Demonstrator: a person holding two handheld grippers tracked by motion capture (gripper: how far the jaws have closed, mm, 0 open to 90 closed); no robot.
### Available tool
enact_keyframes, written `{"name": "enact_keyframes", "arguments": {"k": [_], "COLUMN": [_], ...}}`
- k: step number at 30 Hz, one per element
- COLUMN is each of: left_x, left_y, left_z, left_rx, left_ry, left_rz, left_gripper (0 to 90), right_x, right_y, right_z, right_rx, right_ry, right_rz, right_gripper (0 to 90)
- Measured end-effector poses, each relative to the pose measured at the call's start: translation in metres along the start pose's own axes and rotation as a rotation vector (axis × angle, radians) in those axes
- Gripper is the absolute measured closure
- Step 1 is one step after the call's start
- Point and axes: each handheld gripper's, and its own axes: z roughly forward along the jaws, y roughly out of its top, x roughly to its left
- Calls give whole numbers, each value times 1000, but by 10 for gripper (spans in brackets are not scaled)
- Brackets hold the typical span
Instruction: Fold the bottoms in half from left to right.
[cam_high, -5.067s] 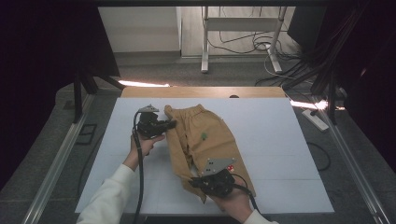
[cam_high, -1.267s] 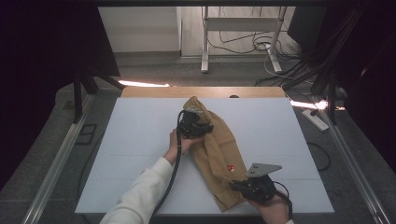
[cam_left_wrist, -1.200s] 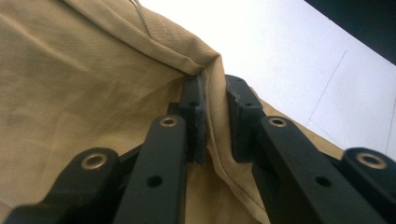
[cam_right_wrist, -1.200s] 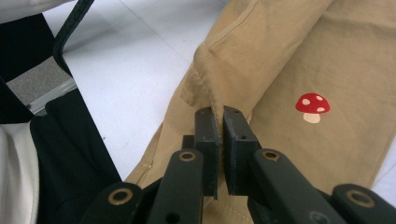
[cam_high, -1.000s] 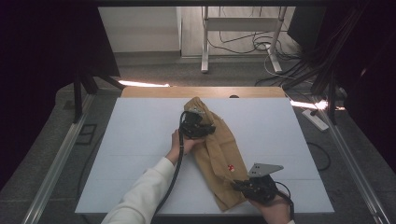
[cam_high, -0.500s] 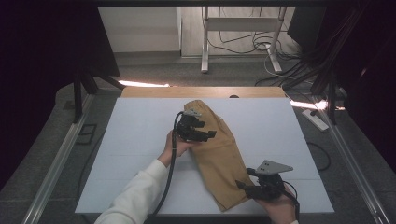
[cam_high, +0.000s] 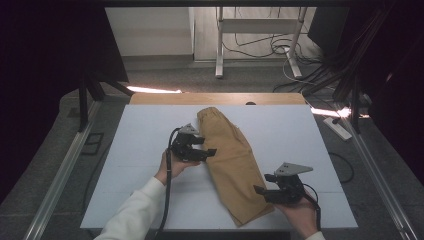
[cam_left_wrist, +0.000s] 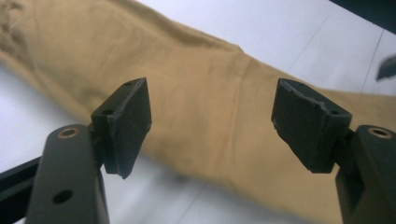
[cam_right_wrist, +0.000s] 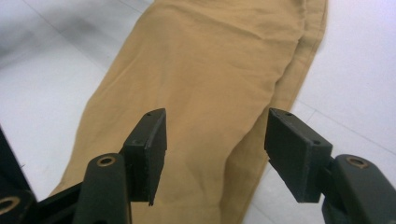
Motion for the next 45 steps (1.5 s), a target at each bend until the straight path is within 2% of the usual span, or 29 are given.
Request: {"name": "enact_keyframes", "arguments": {"k": [7,10,16,21,36,45], "left_x": [0,0,4,9,9,11], "left_y": [-16,-22,-33,-38,-41,-41], "left_z": [-17,-23,-30,-30,-23,-25], "left_rx": [19,10,21,16,48,45], "left_ry": [18,17,25,26,14,20], "left_rz": [-1,-7,-16,-33,-18,-21], "left_gripper": [278,272,271,273,263,259], "right_x": [-9,-11,-18,-27,-58,-67], "right_y": [9,13,22,32,56,66], "right_z": [10,15,30,44,85,102], "right_rx": [16,20,47,54,93,104], "right_ry": [-3,-17,-37,-47,-63,-72], "right_rz": [3,5,-2,4,16,10], "right_gripper": [399,399,402,403,416,440]}}
